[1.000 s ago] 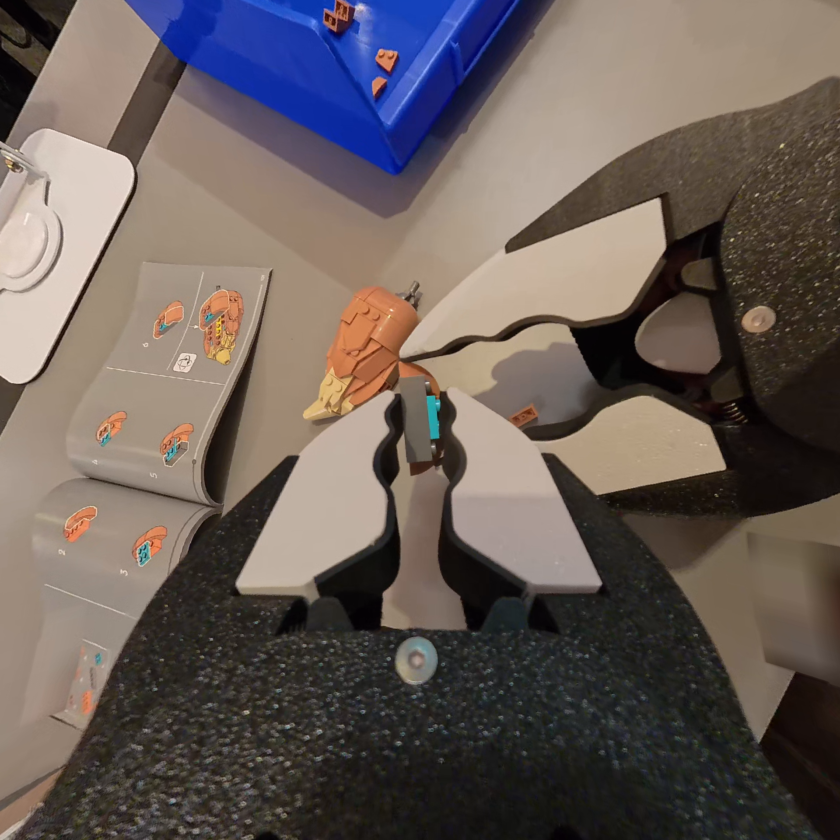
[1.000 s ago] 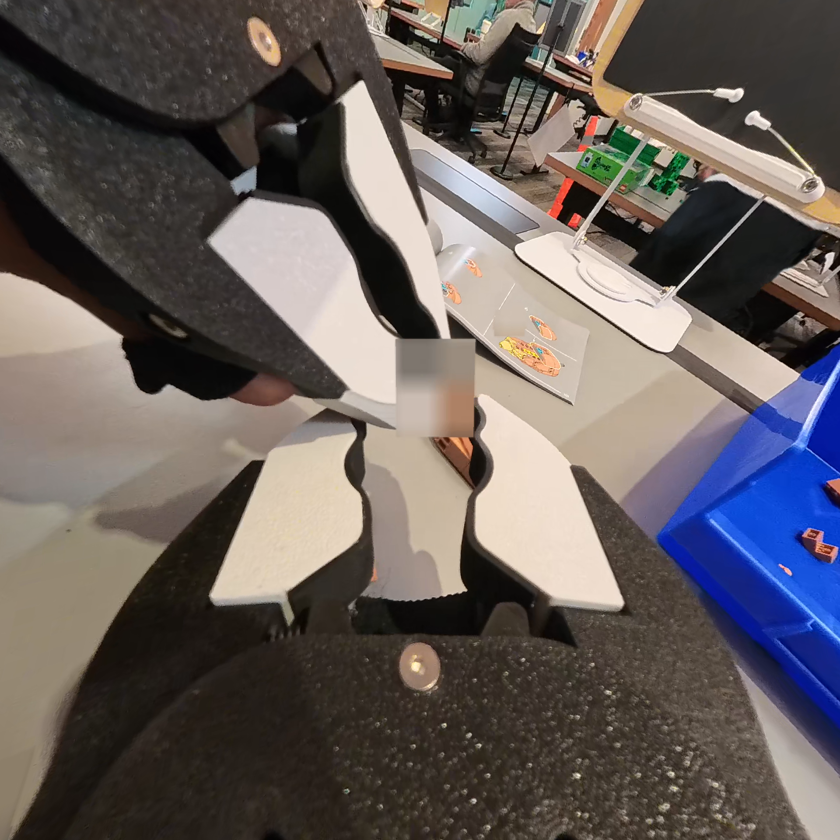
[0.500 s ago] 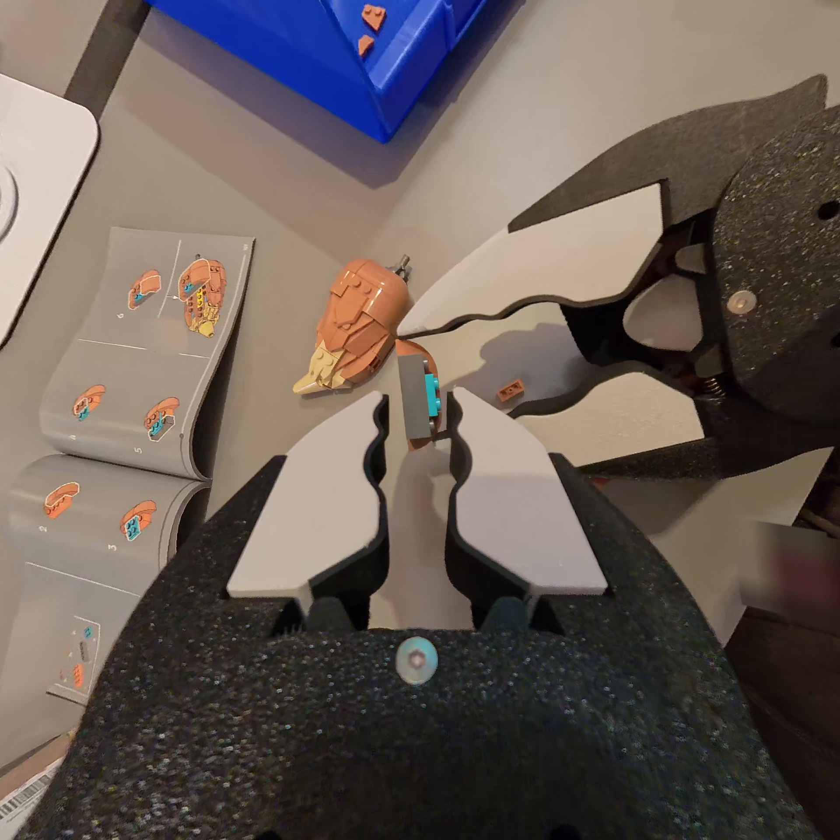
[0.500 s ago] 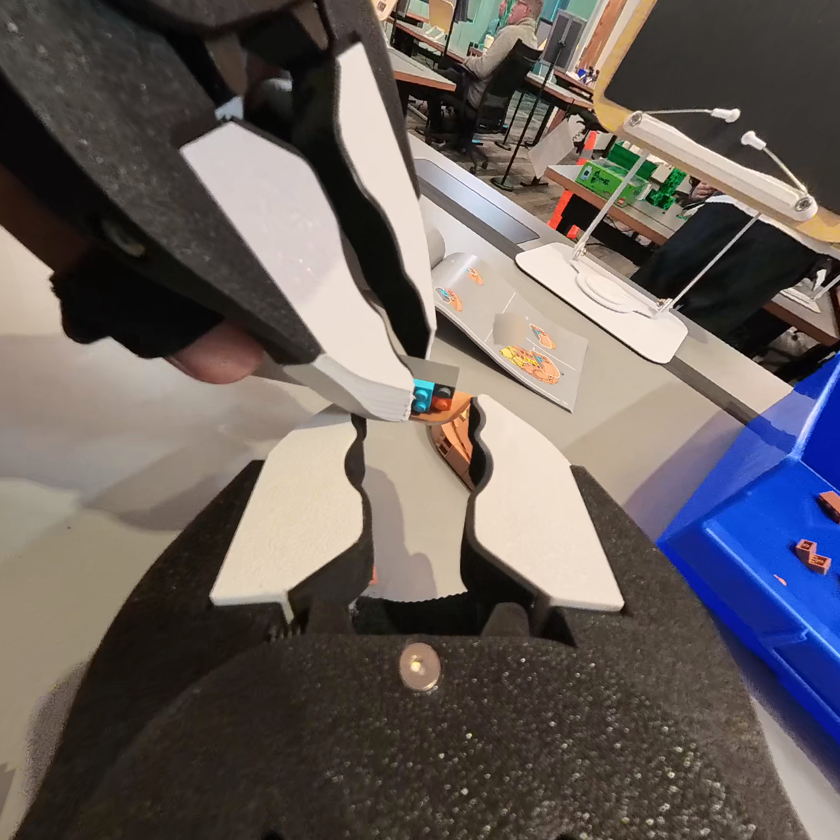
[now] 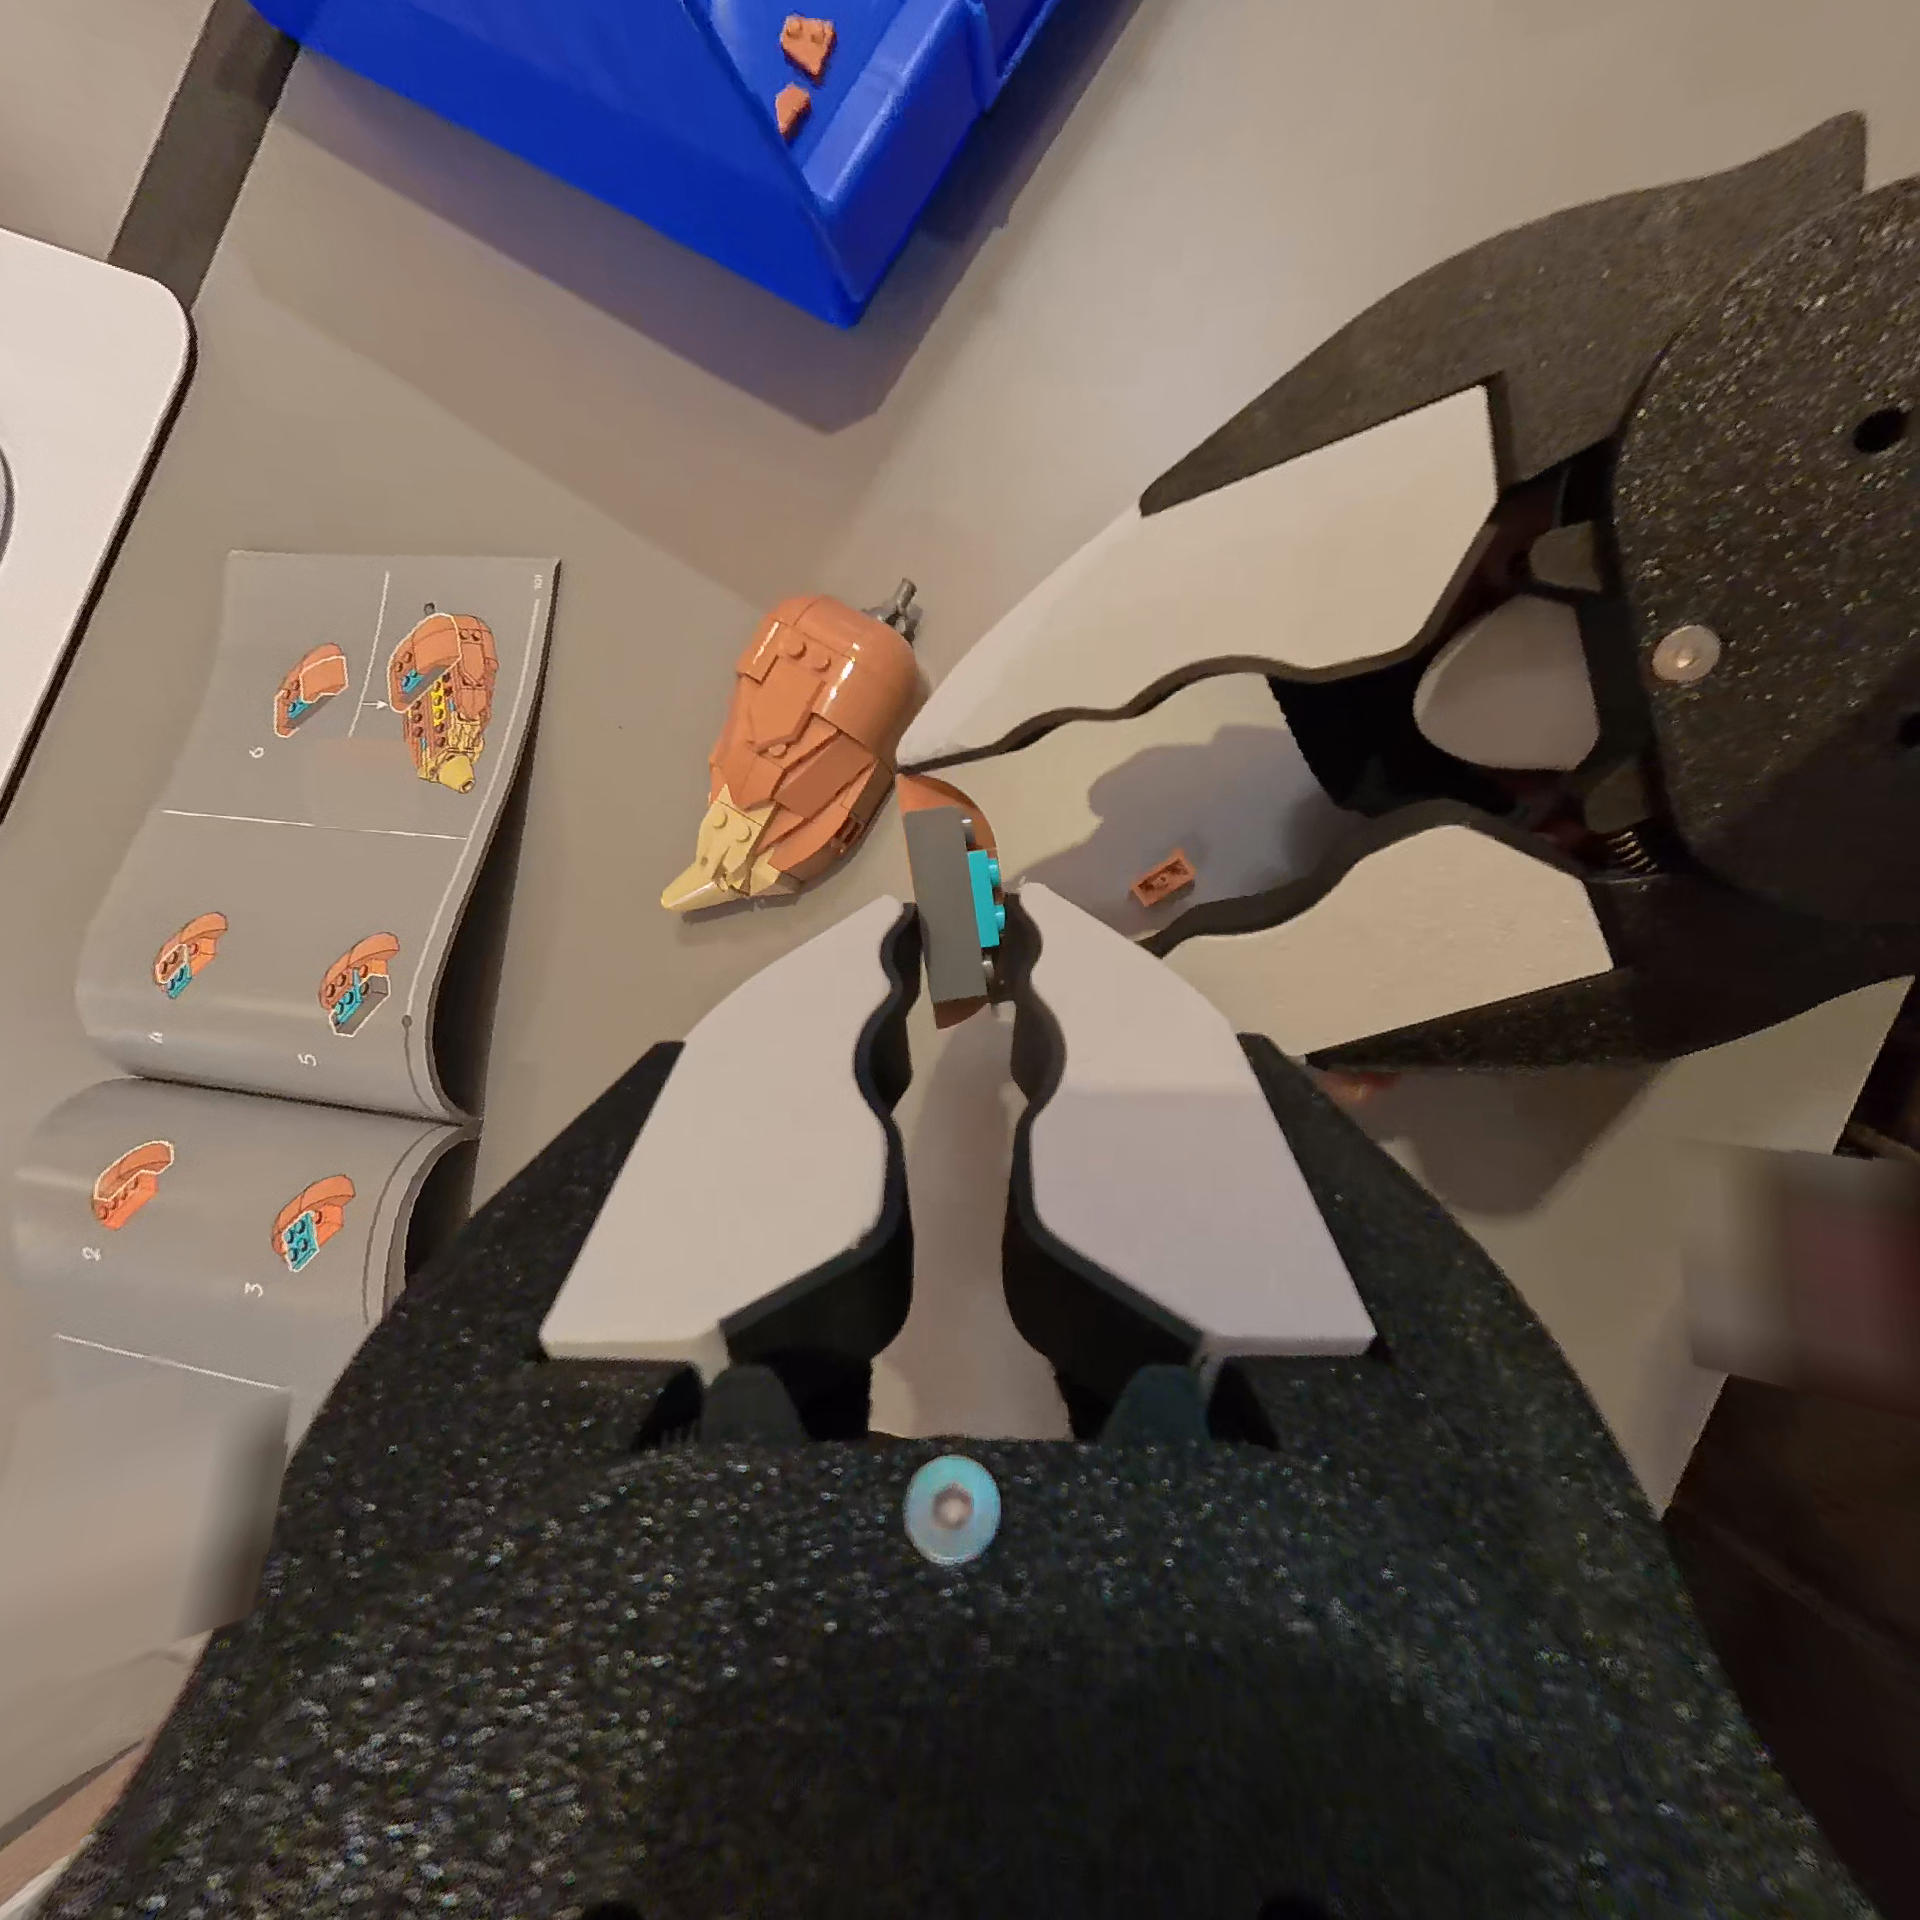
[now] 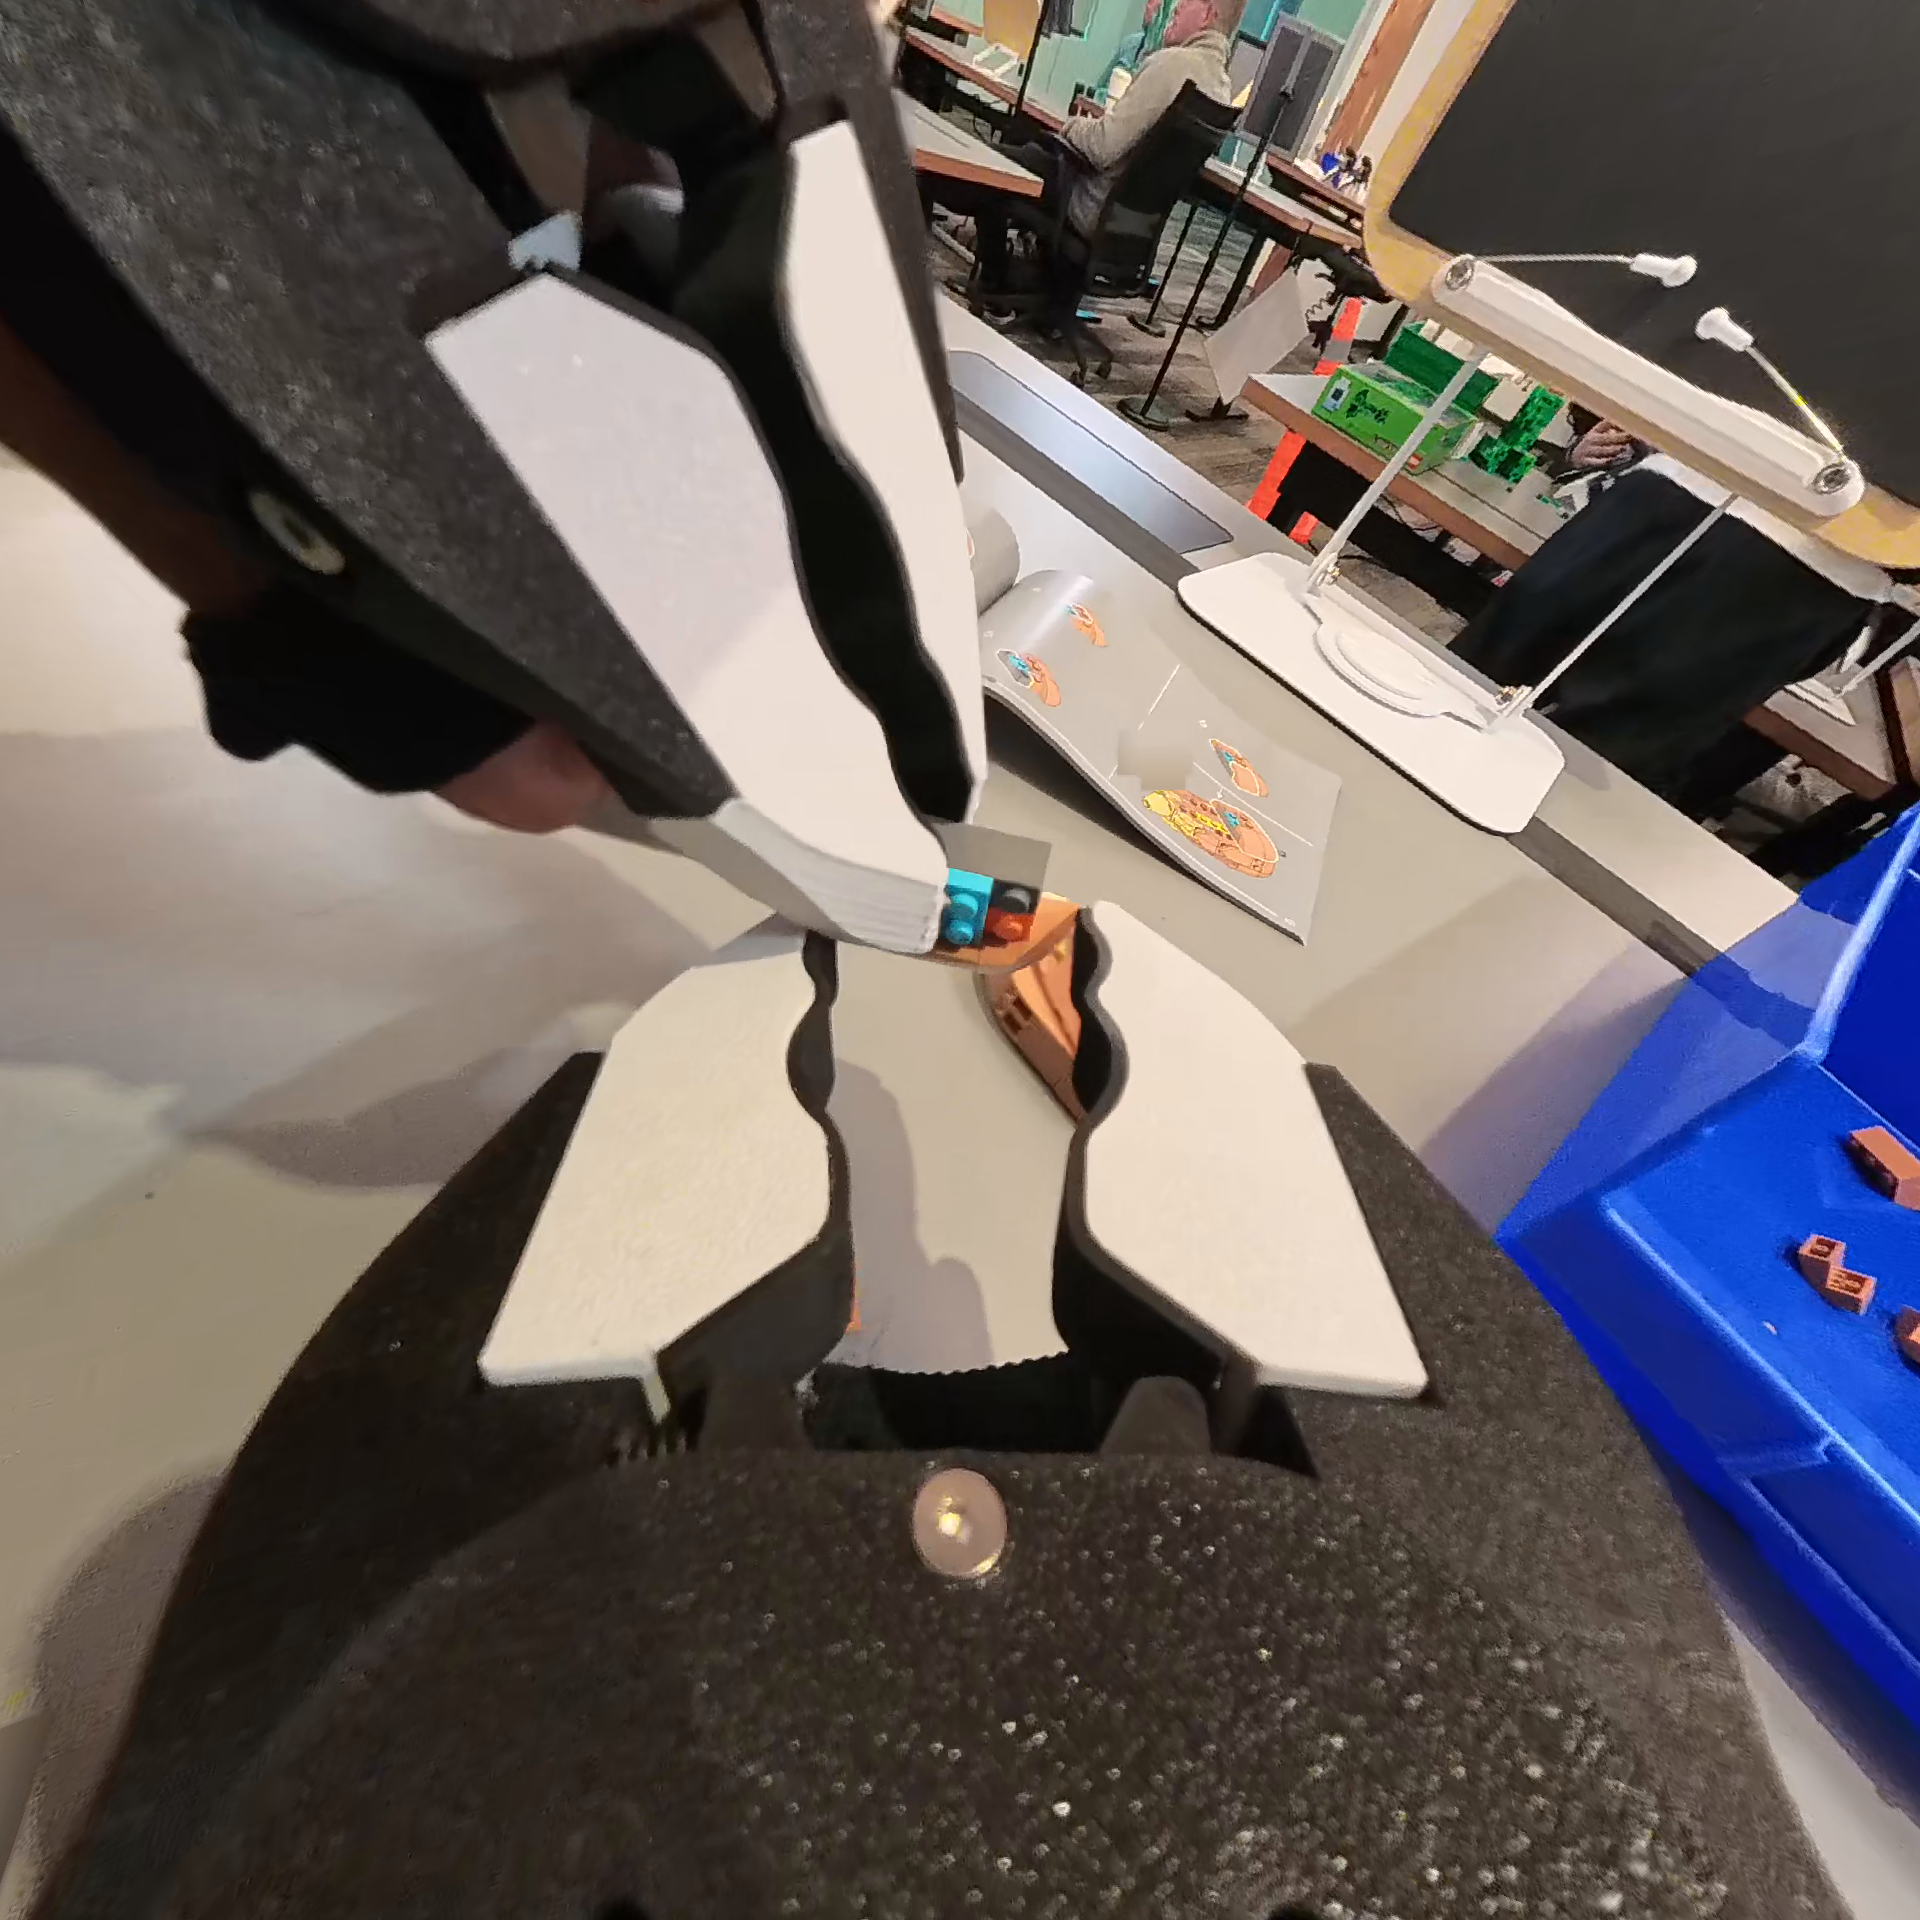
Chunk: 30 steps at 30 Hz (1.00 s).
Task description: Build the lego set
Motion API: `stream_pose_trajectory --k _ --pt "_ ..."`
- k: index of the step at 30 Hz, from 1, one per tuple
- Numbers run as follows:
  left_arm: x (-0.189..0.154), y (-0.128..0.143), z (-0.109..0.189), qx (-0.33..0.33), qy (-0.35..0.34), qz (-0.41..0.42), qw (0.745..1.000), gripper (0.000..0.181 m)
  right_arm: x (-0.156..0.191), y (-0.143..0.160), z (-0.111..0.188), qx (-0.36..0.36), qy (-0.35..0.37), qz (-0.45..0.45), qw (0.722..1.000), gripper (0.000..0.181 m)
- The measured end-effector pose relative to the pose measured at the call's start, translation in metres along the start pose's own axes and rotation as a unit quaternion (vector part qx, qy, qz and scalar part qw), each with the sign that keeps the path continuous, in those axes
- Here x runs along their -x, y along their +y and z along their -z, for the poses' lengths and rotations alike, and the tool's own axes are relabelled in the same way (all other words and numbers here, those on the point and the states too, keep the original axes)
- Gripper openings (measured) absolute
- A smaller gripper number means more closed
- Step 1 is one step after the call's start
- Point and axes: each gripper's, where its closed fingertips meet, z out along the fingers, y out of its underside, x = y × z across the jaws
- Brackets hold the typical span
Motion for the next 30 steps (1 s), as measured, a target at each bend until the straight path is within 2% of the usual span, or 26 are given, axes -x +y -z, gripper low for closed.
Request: stream_pose_trajectory --k 1,4,6,8,13,17,22,26,30 --pt "0.000 -0.001 -0.001 -0.012 0.003 0.009 1.000 0.015 -0.001 0.000 0.000 0.000 0.000 -0.003 1.000 0.044" --pt "-0.002 0.001 -0.001 -0.017 0.020 0.032 0.999 0.017 0.003 0.002 -0.001 0.000 -0.028 -0.025 0.999 0.044" --pt "0.003 -0.002 0.005 -0.042 0.008 0.038 0.998 0.038 0.003 0.001 0.001 -0.006 -0.038 -0.033 0.999 0.044" --pt "0.003 -0.004 0.016 -0.077 0.029 0.062 0.995 0.052 -0.001 0.001 0.001 -0.009 -0.041 -0.045 0.998 0.043" --pt "0.014 0.006 0.030 -0.130 0.053 0.140 0.980 0.051 -0.007 0.002 0.001 -0.014 -0.051 -0.071 0.996 0.043" --pt "0.013 0.010 0.027 -0.148 0.075 0.179 0.970 0.049 -0.004 0.001 0.001 -0.015 -0.052 -0.065 0.996 0.043" --pt "0.021 0.014 0.019 -0.188 0.062 0.212 0.957 0.047 -0.001 0.004 0.000 -0.002 -0.070 -0.057 0.996 0.043" --pt "0.033 0.023 0.011 -0.236 0.017 0.203 0.950 0.045 0.007 0.014 -0.001 0.052 -0.127 -0.022 0.990 0.043" --pt "0.036 0.029 0.012 -0.297 -0.024 0.164 0.940 0.040 0.008 0.035 0.001 0.149 -0.190 0.049 0.969 0.043"
